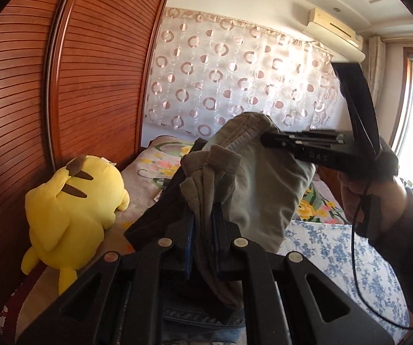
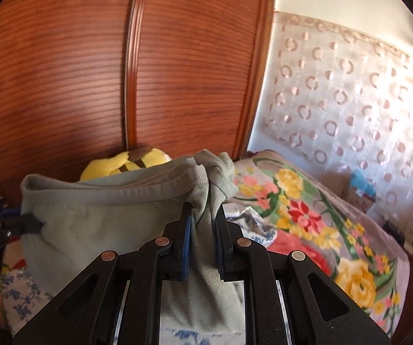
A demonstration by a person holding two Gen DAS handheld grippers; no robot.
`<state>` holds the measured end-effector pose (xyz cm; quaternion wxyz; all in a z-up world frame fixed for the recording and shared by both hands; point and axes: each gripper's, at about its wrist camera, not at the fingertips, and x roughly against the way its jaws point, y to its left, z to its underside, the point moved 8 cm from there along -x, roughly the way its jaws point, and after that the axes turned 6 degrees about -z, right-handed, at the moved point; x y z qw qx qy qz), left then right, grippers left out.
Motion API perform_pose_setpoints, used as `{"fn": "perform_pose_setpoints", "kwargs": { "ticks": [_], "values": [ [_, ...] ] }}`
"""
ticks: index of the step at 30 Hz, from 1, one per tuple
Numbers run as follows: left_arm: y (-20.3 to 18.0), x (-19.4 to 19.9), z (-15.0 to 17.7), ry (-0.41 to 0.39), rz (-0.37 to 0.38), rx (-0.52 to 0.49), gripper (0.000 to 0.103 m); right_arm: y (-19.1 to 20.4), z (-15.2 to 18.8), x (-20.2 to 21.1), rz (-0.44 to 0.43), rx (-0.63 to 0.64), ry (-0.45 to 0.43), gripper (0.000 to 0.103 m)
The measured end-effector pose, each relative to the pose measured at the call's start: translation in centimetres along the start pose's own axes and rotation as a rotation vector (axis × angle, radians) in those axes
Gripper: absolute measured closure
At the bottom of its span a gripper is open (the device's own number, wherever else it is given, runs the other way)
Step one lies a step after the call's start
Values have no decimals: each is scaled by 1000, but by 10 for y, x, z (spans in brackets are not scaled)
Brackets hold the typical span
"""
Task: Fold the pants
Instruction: 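Lift the folded shorts with both grippers and carry them toward the jeans stack, then lower the shorts onto the blue jeans stack and open both grippers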
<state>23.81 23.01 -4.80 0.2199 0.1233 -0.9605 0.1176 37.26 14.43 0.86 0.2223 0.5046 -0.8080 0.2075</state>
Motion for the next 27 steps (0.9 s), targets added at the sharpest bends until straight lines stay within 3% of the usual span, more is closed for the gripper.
{"fn": "perform_pose_setpoints", "kwargs": {
  "ticks": [11, 12, 16, 17, 19, 23, 27],
  "values": [
    [20, -6, 14, 38, -25, 48, 94, 14, -18, -46, -18, 31, 23, 91],
    [21, -7, 16, 46, -31, 46, 92, 15, -18, -50, -18, 26, 26, 90],
    [17, -5, 21, 72, -37, 10, 82, 7, -10, -53, -16, -33, 48, 69],
    [18, -5, 20, 71, -42, 5, 79, 6, -9, -50, -31, -53, 43, 68],
    [17, 1, 16, 52, -45, -9, 58, 3, -8, -38, -39, -80, 25, 66],
    [8, 9, 9, 35, -26, -67, 48, -1, 0, -7, -38, -105, -23, 66],
    [-2, 9, 0, 25, -11, -93, 48, 0, 10, 8, -62, -147, -36, 66]
  ]
}}
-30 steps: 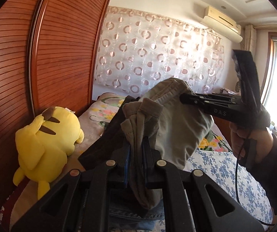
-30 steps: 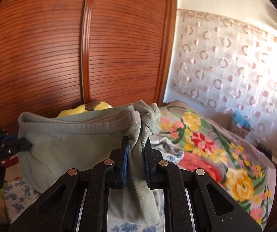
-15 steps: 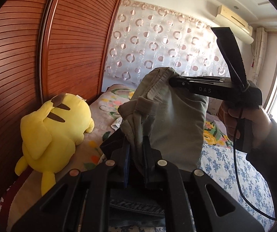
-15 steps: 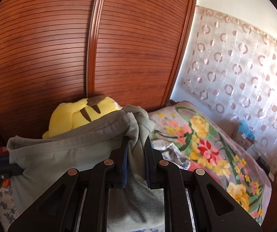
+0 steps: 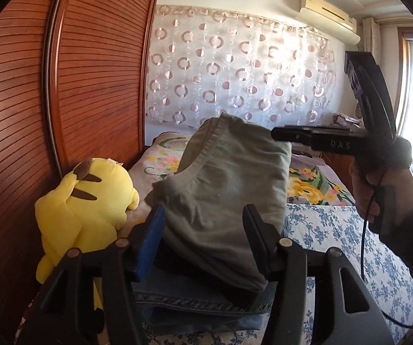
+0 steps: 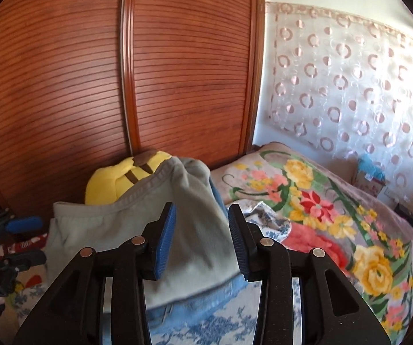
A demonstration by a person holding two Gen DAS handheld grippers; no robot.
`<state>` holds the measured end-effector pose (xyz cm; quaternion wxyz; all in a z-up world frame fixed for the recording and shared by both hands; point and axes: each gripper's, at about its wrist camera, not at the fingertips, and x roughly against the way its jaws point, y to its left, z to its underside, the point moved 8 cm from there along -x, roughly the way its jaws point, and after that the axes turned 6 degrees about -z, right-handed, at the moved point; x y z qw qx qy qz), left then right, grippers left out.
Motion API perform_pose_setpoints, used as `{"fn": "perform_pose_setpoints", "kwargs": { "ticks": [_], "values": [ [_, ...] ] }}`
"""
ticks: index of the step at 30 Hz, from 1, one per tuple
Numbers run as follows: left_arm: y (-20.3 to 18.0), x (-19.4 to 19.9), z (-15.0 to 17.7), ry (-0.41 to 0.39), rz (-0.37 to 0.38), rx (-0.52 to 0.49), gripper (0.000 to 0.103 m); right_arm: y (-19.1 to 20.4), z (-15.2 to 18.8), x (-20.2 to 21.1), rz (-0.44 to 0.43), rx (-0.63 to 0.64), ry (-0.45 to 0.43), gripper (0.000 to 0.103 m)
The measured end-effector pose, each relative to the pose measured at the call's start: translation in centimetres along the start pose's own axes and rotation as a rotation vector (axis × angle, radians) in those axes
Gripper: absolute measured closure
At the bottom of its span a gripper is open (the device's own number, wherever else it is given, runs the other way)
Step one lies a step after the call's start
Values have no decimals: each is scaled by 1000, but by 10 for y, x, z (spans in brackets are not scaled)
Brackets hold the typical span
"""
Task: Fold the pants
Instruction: 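Lower the shorts onto the blue jeans stack and open both grippers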
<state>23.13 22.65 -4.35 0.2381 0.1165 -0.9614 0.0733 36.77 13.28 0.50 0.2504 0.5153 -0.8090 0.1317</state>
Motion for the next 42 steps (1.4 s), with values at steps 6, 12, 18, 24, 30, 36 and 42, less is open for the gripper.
{"fn": "perform_pose_setpoints", "kwargs": {
  "ticks": [6, 12, 18, 24, 30, 36, 42],
  "values": [
    [-13, -13, -7, 30, 77, -30, 48, 4, 12, -2, -25, -19, 13, 66],
    [5, -41, 11, 123, -18, -40, 48, -10, 18, -23, -11, -57, 44, 66],
    [8, -48, 24, 151, -23, -26, 48, -16, 26, -39, -21, -96, 69, 66],
    [3, -44, 23, 143, -28, -29, 48, -16, 31, -35, -9, -104, 60, 66],
    [-1, -39, 19, 134, -36, -41, 45, -8, 30, -12, 2, -115, 10, 66],
    [-15, -24, 12, 91, -31, -74, 36, -4, 40, 8, 10, -125, -5, 66],
    [-33, -12, 7, 65, -21, -100, 35, -12, 58, 29, 35, -152, -5, 66]
  ]
}}
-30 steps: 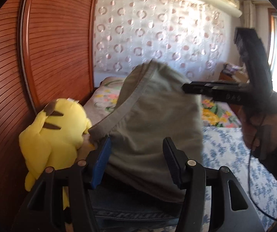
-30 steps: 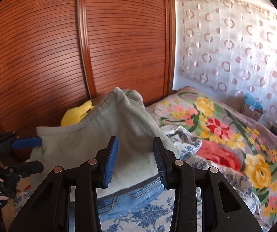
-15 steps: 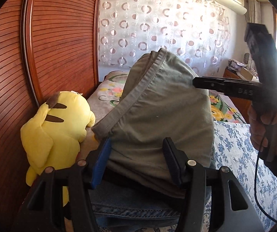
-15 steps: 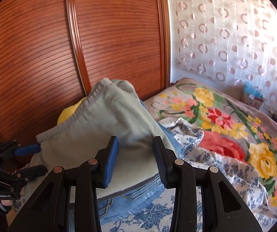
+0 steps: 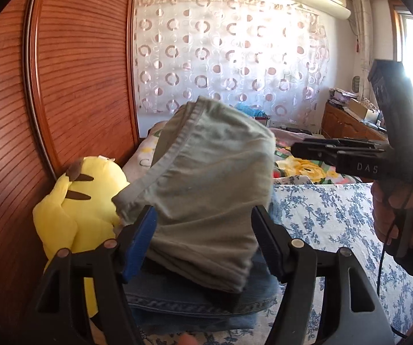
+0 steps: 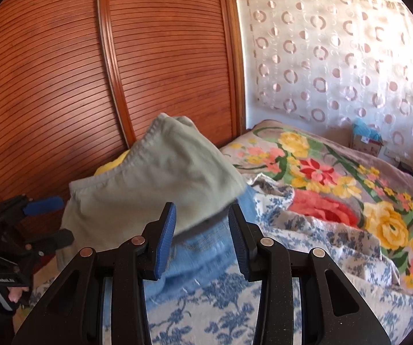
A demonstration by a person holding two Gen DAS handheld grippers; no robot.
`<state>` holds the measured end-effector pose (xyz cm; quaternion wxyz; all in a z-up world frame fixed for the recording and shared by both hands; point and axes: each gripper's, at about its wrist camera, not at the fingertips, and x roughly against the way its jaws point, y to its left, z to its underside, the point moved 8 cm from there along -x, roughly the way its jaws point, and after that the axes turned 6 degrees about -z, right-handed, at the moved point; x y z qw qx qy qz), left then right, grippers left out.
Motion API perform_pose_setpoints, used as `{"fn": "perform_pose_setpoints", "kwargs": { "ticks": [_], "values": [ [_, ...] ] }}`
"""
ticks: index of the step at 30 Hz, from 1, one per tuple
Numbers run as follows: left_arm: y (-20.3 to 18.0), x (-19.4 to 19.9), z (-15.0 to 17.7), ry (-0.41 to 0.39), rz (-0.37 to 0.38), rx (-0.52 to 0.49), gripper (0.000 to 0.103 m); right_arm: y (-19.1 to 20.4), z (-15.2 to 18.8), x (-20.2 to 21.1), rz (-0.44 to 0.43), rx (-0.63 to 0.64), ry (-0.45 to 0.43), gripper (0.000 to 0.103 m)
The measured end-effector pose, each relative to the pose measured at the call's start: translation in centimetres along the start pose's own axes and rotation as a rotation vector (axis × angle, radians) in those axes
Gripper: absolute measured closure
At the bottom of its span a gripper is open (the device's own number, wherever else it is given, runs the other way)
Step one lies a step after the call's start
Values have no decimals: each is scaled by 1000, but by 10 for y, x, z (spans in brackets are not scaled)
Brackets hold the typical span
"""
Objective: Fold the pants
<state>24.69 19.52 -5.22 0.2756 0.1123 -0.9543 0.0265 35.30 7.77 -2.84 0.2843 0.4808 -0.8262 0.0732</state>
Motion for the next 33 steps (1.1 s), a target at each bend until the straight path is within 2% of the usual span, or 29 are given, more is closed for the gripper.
{"fn": "perform_pose_setpoints", "kwargs": {
  "ticks": [12, 15, 20, 26, 31, 33],
  "values": [
    [-46, 33, -19, -75, 67, -35, 35, -12, 23, 72, 81, -9, -62, 65],
    [-62, 47, -24, -106, 105, -46, 35, -11, 27, 96, 108, -12, -91, 63],
    [-81, 70, -32, -159, 128, -76, 34, -8, 33, 138, 164, -12, -146, 60],
    [-100, 98, -37, -201, 129, -101, 34, -3, 43, 184, 241, -29, -206, 54],
    [-120, 119, -32, -225, 136, -133, 34, 1, 58, 226, 316, -51, -256, 42],
    [-130, 129, -29, -232, 170, -131, 34, 3, 66, 242, 351, -61, -274, 36]
  ]
}}
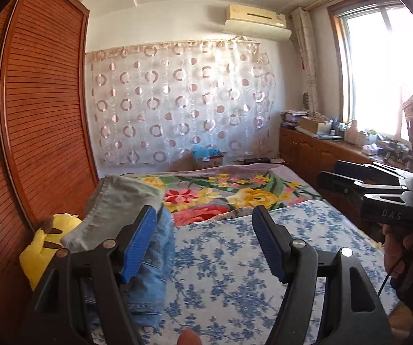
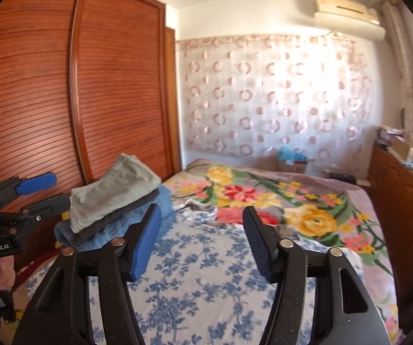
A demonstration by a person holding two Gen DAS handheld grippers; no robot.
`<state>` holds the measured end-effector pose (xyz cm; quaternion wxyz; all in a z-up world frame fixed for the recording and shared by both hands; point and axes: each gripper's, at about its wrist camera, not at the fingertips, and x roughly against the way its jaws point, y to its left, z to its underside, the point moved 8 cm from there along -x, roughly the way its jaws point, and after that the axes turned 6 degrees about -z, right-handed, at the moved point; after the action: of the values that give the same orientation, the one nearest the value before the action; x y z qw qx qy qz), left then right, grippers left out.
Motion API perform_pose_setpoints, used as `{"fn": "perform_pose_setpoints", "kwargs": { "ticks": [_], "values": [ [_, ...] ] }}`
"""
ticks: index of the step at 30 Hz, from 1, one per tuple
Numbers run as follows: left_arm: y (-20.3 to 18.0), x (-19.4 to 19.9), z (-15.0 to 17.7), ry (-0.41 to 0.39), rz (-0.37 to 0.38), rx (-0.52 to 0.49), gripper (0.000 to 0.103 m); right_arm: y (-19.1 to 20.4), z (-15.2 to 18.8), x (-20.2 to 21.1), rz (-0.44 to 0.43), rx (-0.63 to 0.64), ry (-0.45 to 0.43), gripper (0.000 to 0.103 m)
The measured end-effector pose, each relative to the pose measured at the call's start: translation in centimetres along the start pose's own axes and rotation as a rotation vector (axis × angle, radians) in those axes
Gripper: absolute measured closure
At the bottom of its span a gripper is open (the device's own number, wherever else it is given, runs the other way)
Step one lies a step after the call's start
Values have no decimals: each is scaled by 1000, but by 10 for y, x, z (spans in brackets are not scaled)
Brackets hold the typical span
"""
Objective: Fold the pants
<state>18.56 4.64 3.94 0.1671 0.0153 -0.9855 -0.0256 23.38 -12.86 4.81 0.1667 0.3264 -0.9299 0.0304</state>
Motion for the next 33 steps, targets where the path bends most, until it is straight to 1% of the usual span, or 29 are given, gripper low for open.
{"fn": "perform_pose_setpoints", "kwargs": {
  "ticks": [4, 11, 16, 22, 27, 33],
  "values": [
    [-16, 13, 1, -5, 21, 7, 34, -9, 5, 30, 67, -23, -26, 27],
    [-38, 33, 10, -2, 47, -1, 34, -19, 16, 80, 174, -51, -70, 18],
    [-54, 46, 18, -1, 58, -15, 34, -18, 25, 104, 207, -61, -88, 16],
    [-58, 60, 22, 0, 47, 0, 34, -15, 36, 129, 239, -69, -91, 16],
    [-56, 66, 27, 6, 26, 4, 34, -12, 42, 140, 255, -67, -93, 16],
    [-58, 72, 37, 27, 21, -2, 34, -11, 51, 142, 253, -83, -84, 16]
  ]
}}
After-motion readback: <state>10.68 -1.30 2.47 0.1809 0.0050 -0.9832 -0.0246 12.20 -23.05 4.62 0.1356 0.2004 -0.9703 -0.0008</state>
